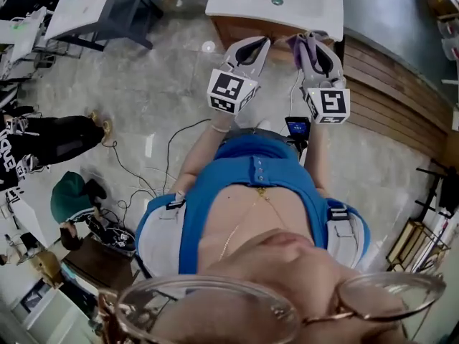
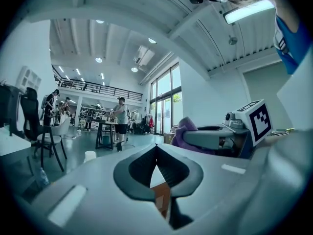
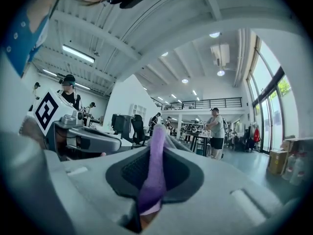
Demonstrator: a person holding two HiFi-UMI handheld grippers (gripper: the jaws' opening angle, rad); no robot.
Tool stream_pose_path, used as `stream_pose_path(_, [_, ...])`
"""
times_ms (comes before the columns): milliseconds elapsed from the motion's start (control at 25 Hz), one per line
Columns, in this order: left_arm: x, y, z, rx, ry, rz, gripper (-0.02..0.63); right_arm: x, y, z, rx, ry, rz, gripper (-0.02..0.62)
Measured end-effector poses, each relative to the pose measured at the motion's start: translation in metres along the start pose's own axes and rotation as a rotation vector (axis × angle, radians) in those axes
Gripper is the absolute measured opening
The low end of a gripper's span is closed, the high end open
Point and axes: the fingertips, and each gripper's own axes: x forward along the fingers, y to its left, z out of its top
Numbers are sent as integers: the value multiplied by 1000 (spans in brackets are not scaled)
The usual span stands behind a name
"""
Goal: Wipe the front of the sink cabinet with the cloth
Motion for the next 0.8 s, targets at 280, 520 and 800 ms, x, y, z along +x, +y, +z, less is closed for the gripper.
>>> stream_pose_path(280, [-45,62,7,2,-46,5,0,32,47,27,-25,-74,-10,54])
stream_pose_path(520, [-82,85,2,14,-32,-77,0,37,85,20,-12,-47,-98,54])
stream_pose_path(800, [-96,85,-4,32,-21,-146,0,21,102,10,15,-26,-200,55])
